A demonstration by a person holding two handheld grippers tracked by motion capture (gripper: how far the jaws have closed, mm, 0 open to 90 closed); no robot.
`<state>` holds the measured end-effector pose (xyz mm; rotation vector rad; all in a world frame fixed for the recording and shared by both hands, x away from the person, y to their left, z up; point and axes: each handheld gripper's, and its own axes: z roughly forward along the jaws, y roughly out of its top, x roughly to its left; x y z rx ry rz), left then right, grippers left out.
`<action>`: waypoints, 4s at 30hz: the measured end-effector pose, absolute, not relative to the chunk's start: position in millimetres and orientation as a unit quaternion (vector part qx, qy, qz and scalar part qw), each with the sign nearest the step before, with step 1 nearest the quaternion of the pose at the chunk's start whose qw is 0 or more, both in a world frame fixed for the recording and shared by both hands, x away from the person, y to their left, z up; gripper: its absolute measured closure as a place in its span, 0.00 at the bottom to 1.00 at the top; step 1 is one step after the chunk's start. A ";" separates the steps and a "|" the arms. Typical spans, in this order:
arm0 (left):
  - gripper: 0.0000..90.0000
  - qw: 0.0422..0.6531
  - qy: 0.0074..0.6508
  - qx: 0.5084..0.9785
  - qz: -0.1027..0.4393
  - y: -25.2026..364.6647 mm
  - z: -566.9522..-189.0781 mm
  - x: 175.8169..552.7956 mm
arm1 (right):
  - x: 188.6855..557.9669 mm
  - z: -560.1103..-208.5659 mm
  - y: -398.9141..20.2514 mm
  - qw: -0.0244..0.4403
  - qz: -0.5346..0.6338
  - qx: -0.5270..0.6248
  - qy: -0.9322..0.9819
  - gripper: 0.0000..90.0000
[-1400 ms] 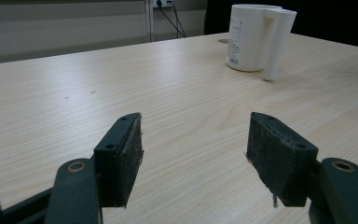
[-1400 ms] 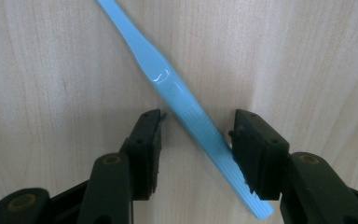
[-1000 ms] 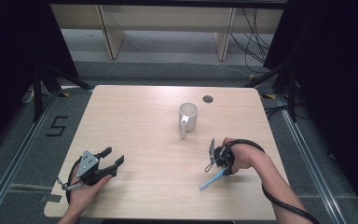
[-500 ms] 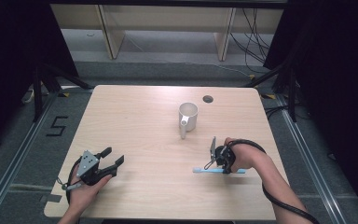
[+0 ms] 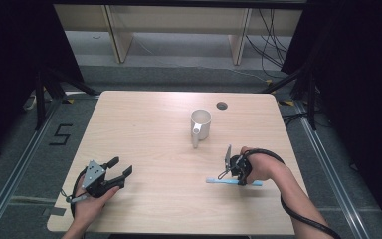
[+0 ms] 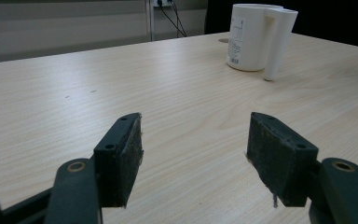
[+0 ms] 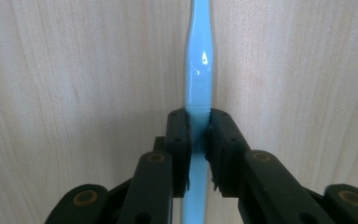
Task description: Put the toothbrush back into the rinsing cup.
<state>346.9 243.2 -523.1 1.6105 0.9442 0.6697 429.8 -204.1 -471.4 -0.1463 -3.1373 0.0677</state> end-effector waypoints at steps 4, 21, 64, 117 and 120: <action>0.39 0.546 0.396 0.681 0.284 242.9 -523.1 346.9 | 426.1 -468.4 -207.9 -0.001 0.005 -0.069 -0.998 0.88; 0.39 0.547 0.396 0.681 0.284 243.0 -523.1 346.9 | 417.2 -444.0 -220.3 -0.039 -0.090 -0.111 -0.989 0.88; 0.39 0.558 0.400 0.672 0.279 244.5 -523.9 348.7 | 379.1 -444.4 -242.2 -0.178 -0.400 -0.240 -0.867 0.88; 0.40 0.610 0.349 0.670 0.239 210.3 -479.7 351.7 | 365.4 -456.1 -191.4 -0.207 -0.644 -0.280 -0.681 0.88; 0.40 0.620 0.340 0.671 0.223 202.4 -471.7 352.5 | 365.2 -455.9 -186.7 -0.200 -0.642 -0.279 -0.685 0.88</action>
